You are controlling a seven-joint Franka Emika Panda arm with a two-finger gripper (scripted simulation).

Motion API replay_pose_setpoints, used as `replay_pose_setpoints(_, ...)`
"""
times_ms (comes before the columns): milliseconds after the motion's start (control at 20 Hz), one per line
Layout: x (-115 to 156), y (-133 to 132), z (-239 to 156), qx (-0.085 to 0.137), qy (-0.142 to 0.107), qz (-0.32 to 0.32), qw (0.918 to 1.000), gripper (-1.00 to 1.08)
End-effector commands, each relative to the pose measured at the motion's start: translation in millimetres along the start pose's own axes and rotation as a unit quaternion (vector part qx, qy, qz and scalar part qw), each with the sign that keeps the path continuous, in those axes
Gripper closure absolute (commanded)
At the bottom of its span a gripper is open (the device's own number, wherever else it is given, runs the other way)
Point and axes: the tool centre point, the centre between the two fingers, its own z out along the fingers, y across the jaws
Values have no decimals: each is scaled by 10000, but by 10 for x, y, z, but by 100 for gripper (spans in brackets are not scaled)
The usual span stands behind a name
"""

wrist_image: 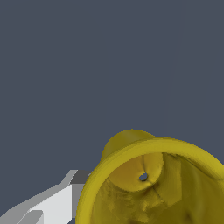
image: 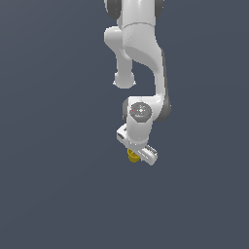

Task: Pick up the object and move it to a goal position.

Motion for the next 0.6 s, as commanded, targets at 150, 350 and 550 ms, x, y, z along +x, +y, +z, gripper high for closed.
replay_pose_setpoints(150,4,4,4,-2,1,4,10000,108)
replay_pose_setpoints(350,-4,-2,-10,0,0,1,10000,108)
replay_pose_setpoints(550,-43,-17,-94,0,0,1,10000,108)
